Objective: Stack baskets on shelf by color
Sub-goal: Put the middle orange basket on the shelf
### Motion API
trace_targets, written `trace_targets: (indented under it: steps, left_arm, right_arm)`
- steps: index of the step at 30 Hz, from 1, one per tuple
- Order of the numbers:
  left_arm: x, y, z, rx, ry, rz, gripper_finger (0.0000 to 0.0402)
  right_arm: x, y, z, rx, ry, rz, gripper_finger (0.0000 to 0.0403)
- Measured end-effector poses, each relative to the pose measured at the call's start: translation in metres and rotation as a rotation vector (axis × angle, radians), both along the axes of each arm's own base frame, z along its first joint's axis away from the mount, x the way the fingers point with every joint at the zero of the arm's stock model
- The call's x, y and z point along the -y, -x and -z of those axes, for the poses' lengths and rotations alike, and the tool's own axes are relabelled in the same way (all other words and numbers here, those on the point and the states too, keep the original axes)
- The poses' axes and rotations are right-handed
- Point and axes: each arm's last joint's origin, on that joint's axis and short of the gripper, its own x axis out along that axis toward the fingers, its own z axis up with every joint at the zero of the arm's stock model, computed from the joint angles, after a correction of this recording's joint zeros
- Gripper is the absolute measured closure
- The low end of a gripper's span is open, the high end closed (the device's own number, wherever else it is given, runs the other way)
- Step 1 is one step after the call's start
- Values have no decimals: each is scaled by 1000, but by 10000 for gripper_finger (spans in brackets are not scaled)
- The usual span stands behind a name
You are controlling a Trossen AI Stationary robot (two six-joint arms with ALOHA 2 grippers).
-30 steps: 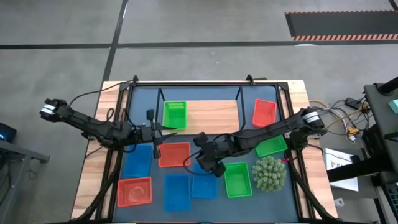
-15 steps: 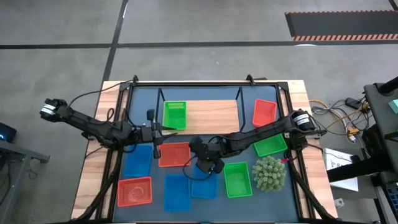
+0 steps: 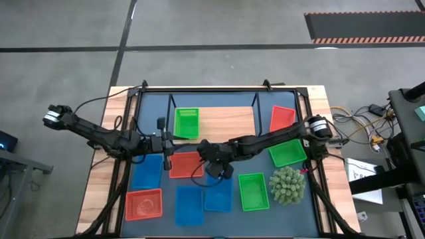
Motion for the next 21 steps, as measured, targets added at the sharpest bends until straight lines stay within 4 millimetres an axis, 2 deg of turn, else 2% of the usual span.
trace_targets:
  steps: [11,17,21]
  left_arm:
    - [0,-1,0,2,0,0,350]
    - [0,-1,0,1,-3,1,350]
    - [0,-1,0,1,-3,1,350]
  right_arm:
    - [14,-23,44,-62,33,-16,211]
    - [11,-32,54,-73,29,-79,223]
    - [11,-34,51,-64,29,-92,247]
